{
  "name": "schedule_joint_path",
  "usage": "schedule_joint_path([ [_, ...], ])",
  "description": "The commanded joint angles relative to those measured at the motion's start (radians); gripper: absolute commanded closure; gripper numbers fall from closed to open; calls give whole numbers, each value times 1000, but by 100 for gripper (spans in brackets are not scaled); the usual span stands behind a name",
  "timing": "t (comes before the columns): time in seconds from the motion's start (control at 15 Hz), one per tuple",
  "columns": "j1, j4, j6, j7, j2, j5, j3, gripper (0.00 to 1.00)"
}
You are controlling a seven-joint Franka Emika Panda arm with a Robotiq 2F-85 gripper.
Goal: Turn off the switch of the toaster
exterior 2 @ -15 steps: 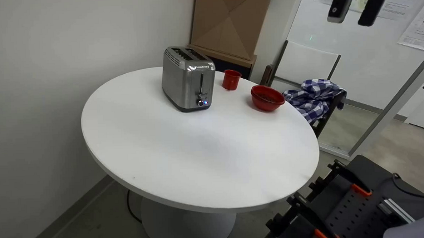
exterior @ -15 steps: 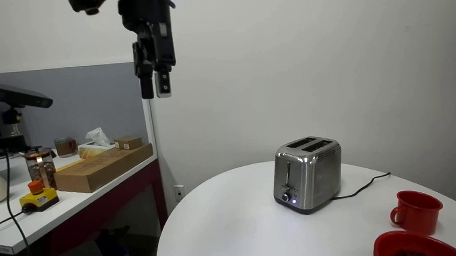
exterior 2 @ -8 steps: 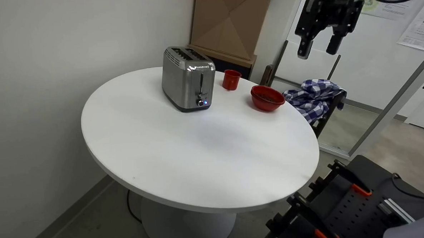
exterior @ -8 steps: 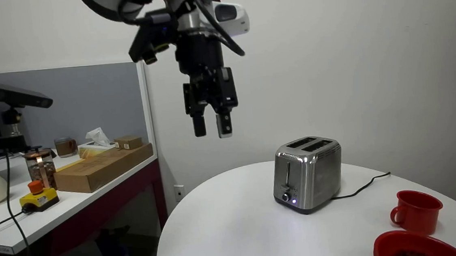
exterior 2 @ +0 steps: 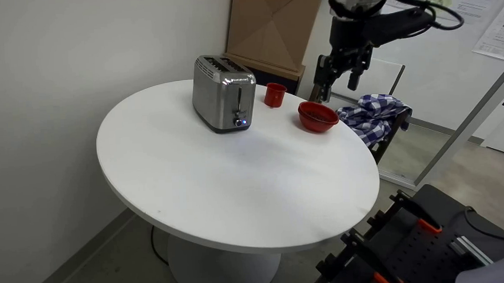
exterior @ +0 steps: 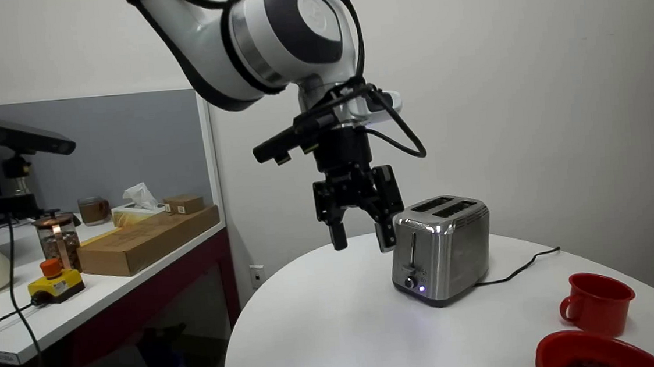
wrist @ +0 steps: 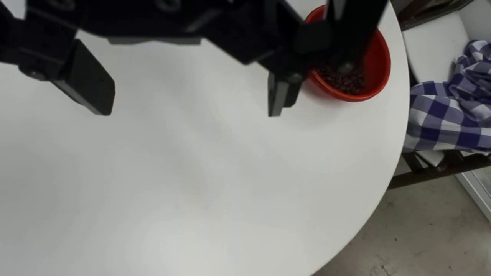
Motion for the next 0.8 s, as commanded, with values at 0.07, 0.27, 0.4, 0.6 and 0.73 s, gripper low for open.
schedule_joint_path([
  [0.07,43,124,105,142,234,-162,-52,0],
  [0.27,93,178,178,256,334,-266,-116,0],
  [0.4,130,208,233,332,387,-330,-162,0],
  [0.6,187,246,307,446,457,-425,-221,0],
  [0.73,224,271,355,540,496,-488,-254,0],
])
